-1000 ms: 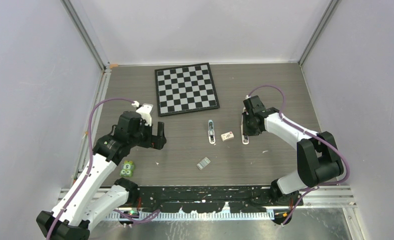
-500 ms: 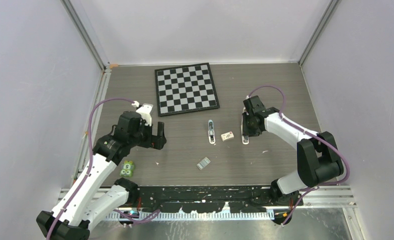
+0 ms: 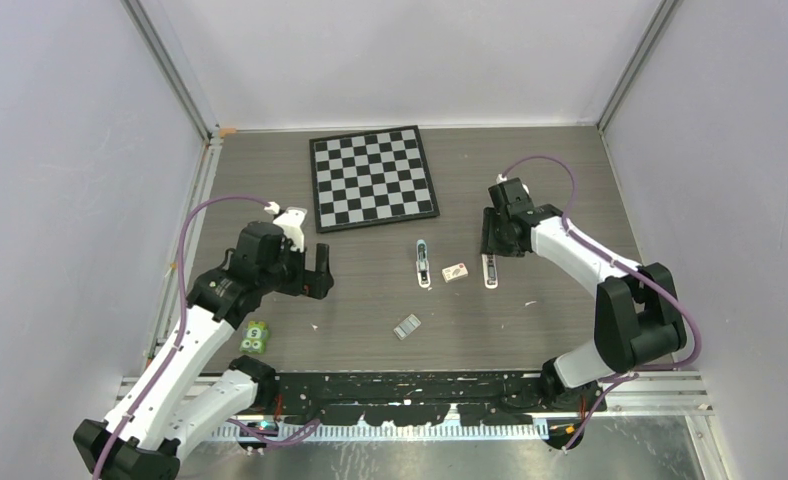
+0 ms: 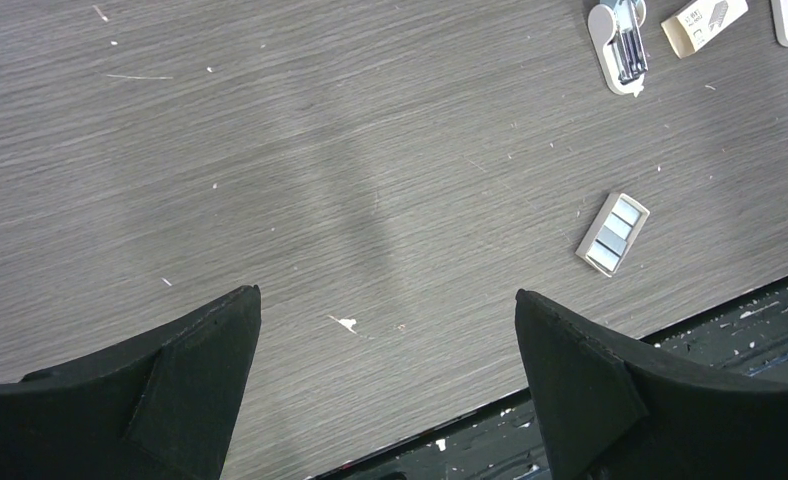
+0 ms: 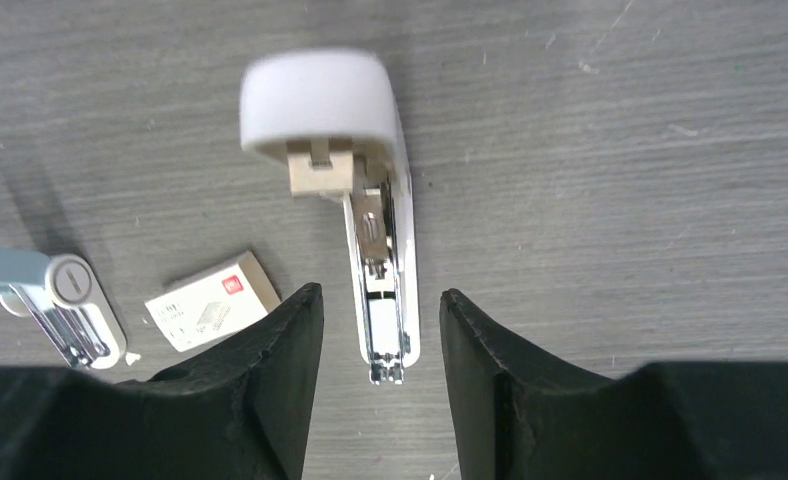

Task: Load the staples into the stapler

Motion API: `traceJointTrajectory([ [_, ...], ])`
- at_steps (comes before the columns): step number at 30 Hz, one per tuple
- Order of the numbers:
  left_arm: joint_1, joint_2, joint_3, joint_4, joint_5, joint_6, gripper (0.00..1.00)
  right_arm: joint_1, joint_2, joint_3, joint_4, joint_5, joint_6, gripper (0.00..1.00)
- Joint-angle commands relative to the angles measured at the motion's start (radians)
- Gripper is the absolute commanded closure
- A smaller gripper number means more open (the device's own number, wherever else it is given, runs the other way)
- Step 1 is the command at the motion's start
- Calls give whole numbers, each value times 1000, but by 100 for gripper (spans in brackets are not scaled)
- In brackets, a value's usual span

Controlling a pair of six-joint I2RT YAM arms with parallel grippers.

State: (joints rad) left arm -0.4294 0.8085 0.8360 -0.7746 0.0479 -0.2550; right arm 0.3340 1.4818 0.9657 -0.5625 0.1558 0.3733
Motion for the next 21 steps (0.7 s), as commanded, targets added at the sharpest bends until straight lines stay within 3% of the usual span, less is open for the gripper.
traceJointTrajectory([
  [1, 3, 29, 16, 45, 50, -28, 2, -6, 41, 69, 50, 30, 10, 48],
  [21, 3, 41, 16, 29, 13, -67, 6, -4, 163, 28, 105, 55, -1, 59],
])
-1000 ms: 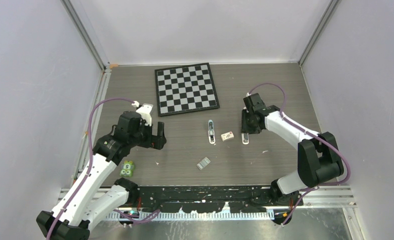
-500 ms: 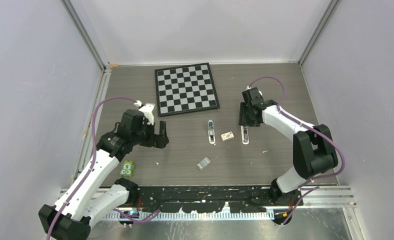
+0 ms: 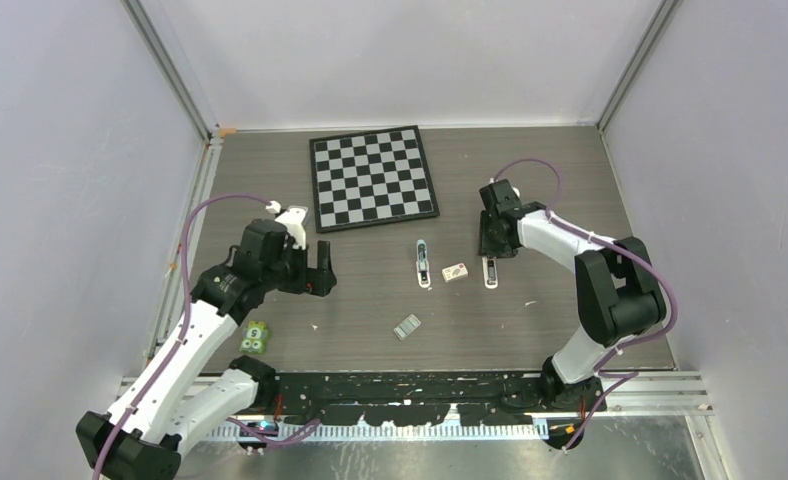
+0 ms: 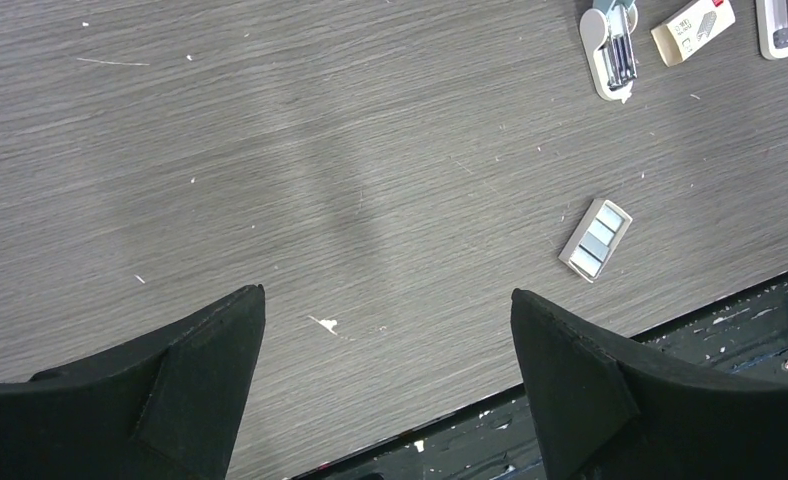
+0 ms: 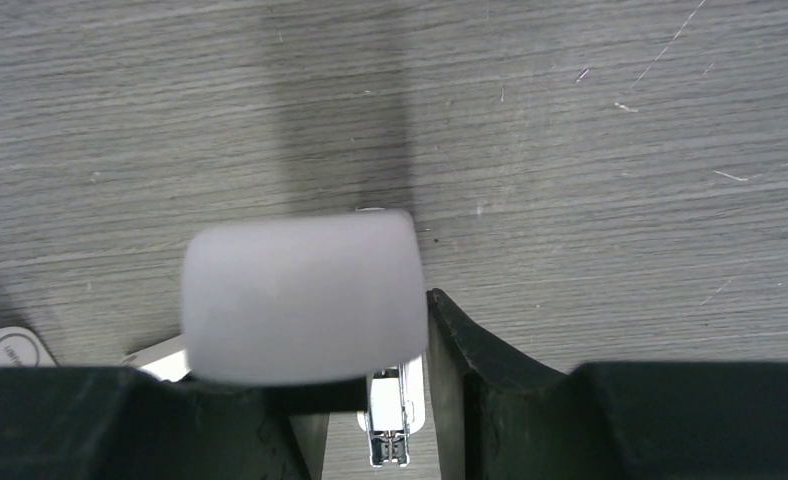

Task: Load the staples into the stapler

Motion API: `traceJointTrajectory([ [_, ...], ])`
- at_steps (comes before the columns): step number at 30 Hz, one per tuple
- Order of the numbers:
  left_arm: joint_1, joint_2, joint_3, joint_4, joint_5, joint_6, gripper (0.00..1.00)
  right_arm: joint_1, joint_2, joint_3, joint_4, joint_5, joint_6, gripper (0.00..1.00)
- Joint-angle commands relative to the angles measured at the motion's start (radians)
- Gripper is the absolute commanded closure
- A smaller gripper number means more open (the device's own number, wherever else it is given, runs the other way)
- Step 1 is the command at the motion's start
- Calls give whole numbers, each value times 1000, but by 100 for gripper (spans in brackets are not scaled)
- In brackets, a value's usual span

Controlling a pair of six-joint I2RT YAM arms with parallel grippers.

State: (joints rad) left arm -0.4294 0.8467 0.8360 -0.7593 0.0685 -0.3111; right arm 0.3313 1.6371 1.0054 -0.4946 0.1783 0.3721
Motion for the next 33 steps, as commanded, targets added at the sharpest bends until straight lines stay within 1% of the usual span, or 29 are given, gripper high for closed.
traceJointTrajectory([
  [1, 4, 7, 17, 12, -5, -11, 7, -2, 8, -16, 40, 35, -2, 60],
  [8, 3, 5, 19, 12, -8, -13, 9, -2, -22, -38, 52, 30, -13, 75],
  [13, 3, 2, 15, 12, 6, -39, 11, 0, -101, -66, 39, 29, -34, 83],
  [21, 3, 27, 6, 75, 170, -167, 15, 30, -258, -83, -19, 18, -51, 86],
  [25, 4, 38, -5, 118, 231, -231, 16, 65, -322, -77, -32, -35, -70, 86],
  [31, 19, 57, 4, 127, 249, -275, 17, 221, -366, -49, 5, -40, -113, 86],
  [33, 43, 60, -8, 144, 292, -292, 17, 265, -355, -34, 29, -55, -120, 85],
])
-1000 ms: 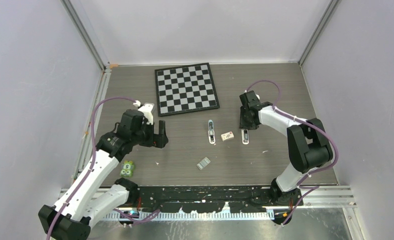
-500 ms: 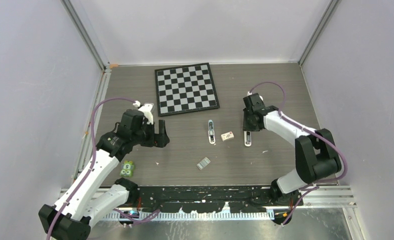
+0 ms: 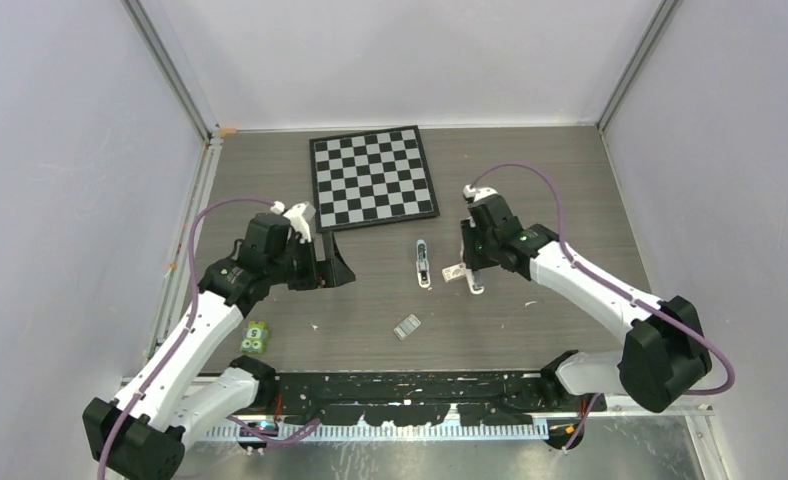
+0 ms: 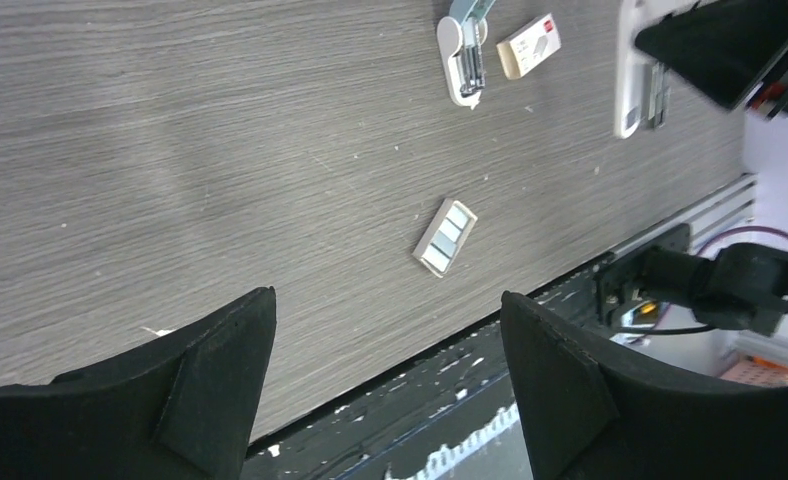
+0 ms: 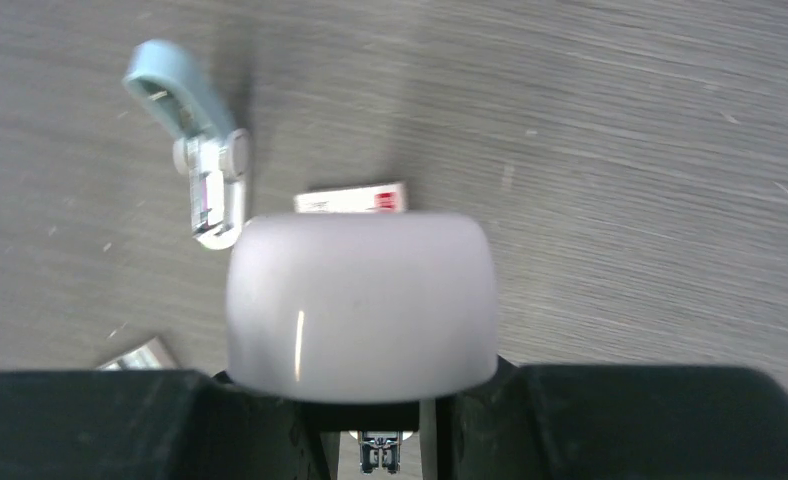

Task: Load the staples into the stapler

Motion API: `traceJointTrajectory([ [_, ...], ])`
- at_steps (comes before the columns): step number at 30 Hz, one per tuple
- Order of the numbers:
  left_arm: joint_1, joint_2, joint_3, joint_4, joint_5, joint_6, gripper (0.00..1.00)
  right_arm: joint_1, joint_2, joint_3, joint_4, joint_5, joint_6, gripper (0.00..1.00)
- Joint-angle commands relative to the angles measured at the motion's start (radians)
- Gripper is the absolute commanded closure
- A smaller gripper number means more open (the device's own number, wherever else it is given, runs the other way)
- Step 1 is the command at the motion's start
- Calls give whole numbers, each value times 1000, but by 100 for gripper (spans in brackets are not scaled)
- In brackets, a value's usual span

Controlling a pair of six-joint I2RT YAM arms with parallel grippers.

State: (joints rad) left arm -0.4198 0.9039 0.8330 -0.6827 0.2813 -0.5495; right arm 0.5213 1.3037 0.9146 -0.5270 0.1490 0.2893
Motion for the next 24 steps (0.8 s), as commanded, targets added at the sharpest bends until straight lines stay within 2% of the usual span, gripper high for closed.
traceJointTrajectory([
  [1, 47, 3, -16, 78, 107, -65, 17, 97, -12, 66, 71, -36, -41, 85],
  [6, 143, -14, -111, 162, 211, -150, 17, 210, 80, 122, 122, -68, -111, 85],
  [10, 260, -2, -217, 300, 390, -268, 18, 316, 163, 161, 158, -91, -202, 84],
  [13, 323, 26, -258, 367, 466, -331, 20, 349, 219, 173, 205, -108, -228, 84],
  [18, 354, 60, -272, 384, 489, -334, 22, 375, 305, 197, 240, -119, -279, 83],
  [24, 355, 102, -257, 345, 425, -284, 25, 386, 371, 194, 279, -182, -321, 82],
])
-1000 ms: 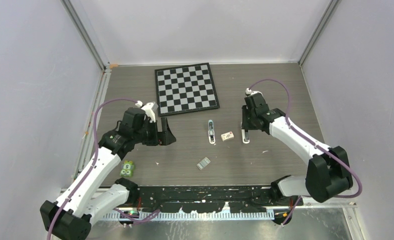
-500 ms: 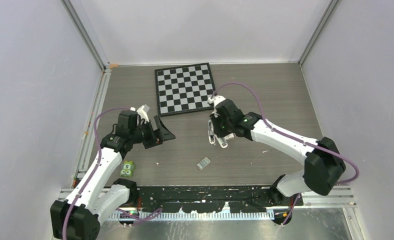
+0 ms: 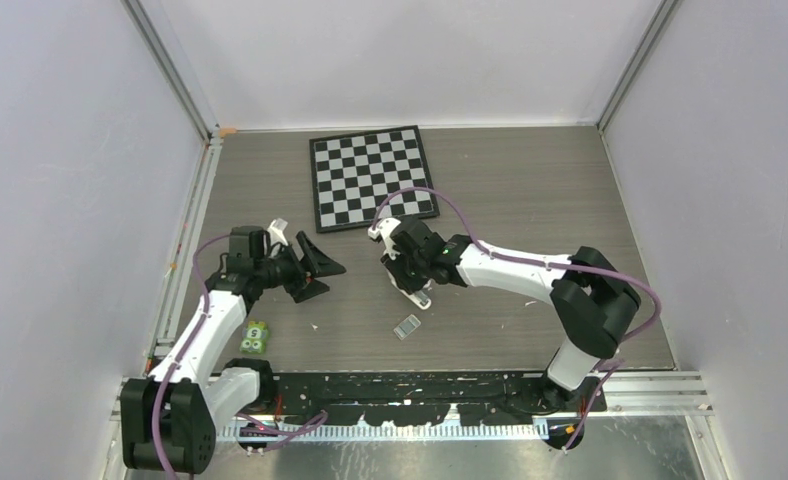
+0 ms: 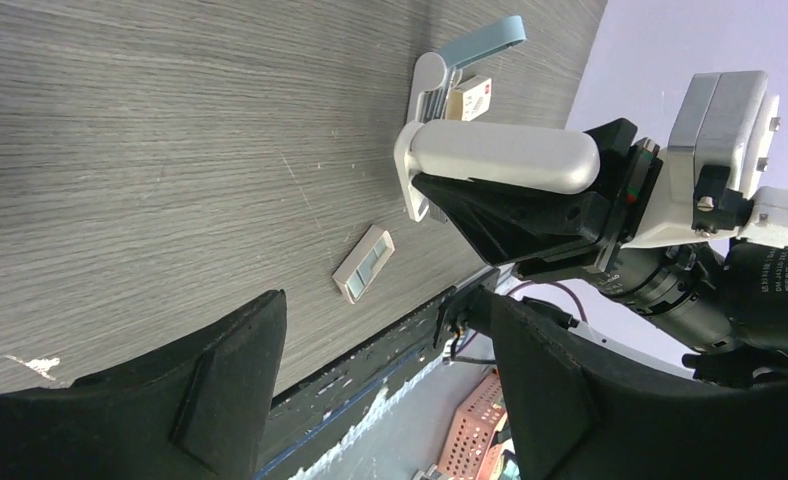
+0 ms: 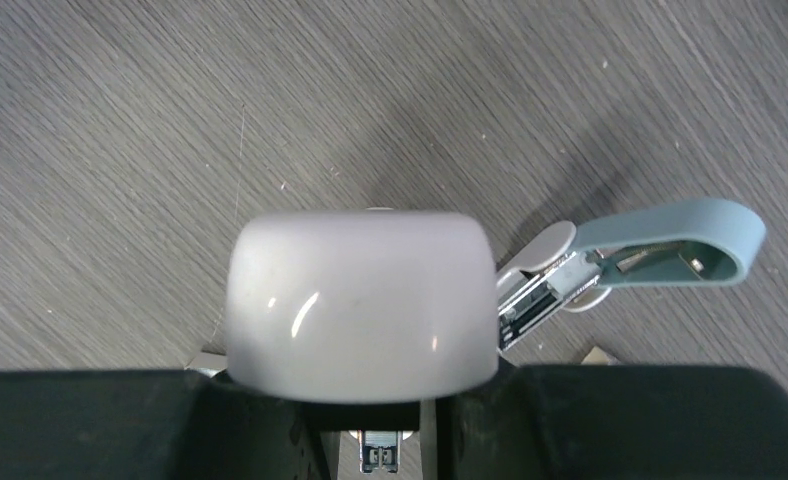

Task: Load the staples into the stapler

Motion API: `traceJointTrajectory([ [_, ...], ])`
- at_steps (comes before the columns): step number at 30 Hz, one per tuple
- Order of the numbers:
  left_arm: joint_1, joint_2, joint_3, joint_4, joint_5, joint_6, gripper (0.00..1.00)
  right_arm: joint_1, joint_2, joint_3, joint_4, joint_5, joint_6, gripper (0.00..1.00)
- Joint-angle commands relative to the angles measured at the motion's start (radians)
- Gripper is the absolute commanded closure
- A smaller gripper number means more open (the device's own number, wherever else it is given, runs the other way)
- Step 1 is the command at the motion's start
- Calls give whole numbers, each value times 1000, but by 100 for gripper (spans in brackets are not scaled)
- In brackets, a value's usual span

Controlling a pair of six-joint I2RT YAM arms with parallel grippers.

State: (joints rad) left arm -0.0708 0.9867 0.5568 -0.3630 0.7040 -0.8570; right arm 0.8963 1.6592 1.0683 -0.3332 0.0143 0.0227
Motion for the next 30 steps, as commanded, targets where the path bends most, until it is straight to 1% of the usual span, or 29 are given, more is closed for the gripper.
traceJointTrajectory([
  [1, 6, 26, 18, 24, -3, 28, 25, 14, 28, 38, 91, -46, -59, 82],
  [7, 6, 66, 13, 29, -14, 26, 29, 29, 78, 35, 127, -42, -79, 81],
  [8, 6, 72, 13, 30, -18, 24, 30, 32, 85, 39, 128, -40, -77, 80],
  [9, 6, 78, 16, 30, -21, 21, 30, 35, 90, 44, 126, -38, -72, 78],
  [14, 6, 114, 25, 54, -49, -8, 36, 41, 56, 42, 126, -35, -27, 56],
  [15, 6, 121, 25, 66, -52, -19, 37, 41, 39, 37, 127, -32, -25, 54],
  [19, -2, 154, 27, 118, -71, -59, 41, 41, -61, 6, 123, -18, 20, 49],
  [23, -52, 205, 58, 146, -124, -72, 42, 31, -156, -27, 86, 25, 71, 48],
  [26, -109, 259, 93, 179, -163, -78, 44, 10, -201, -69, 85, 38, 128, 53],
  [30, -153, 334, 136, 236, -192, -90, 49, -20, -209, -128, 105, 29, 205, 60],
])
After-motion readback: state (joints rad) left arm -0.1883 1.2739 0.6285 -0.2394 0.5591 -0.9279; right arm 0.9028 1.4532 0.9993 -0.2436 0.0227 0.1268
